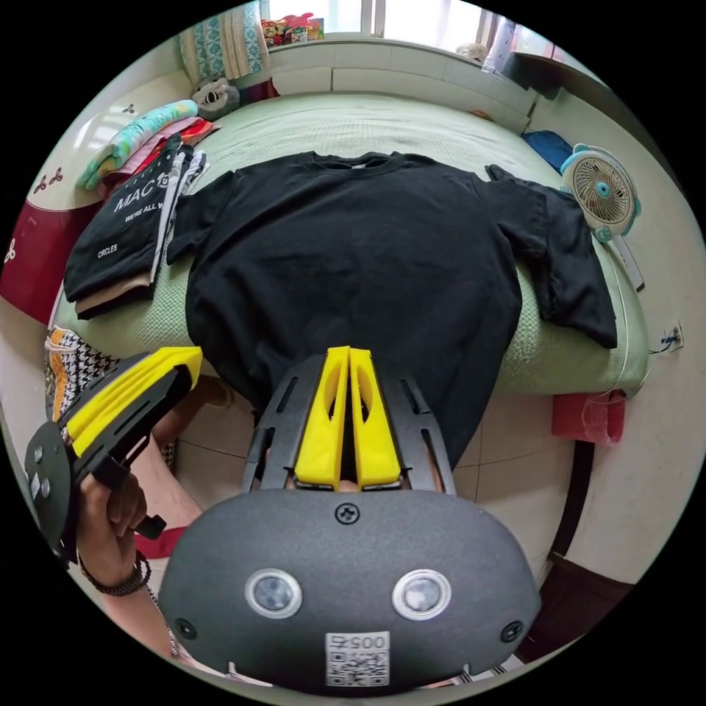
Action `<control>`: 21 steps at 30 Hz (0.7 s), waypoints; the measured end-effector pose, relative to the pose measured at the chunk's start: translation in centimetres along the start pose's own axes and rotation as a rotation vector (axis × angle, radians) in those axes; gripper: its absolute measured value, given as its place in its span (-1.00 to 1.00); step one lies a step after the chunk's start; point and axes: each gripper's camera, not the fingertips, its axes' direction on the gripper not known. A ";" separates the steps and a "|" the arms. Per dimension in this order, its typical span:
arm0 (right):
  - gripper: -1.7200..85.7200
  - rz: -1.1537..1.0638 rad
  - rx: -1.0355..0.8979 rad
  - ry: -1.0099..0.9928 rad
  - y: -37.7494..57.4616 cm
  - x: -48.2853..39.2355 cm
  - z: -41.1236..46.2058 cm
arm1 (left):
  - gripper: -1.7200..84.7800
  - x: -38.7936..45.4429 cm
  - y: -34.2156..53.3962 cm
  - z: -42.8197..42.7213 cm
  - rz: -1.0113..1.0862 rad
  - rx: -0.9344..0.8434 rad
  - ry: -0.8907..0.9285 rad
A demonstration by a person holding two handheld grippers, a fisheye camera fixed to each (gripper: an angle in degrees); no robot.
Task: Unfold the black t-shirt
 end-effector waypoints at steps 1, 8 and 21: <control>-0.99 0.001 0.000 -0.001 0.0 0.0 0.0 | -0.97 -0.1 0.1 0.0 -0.004 -0.004 0.001; -0.99 0.010 -0.001 -0.010 -0.4 0.2 0.4 | -0.97 -0.2 0.1 0.1 -0.009 -0.019 -0.006; -0.99 0.025 -0.031 -0.033 -1.6 1.1 1.5 | -0.97 1.5 0.8 -0.5 0.005 -0.035 -0.018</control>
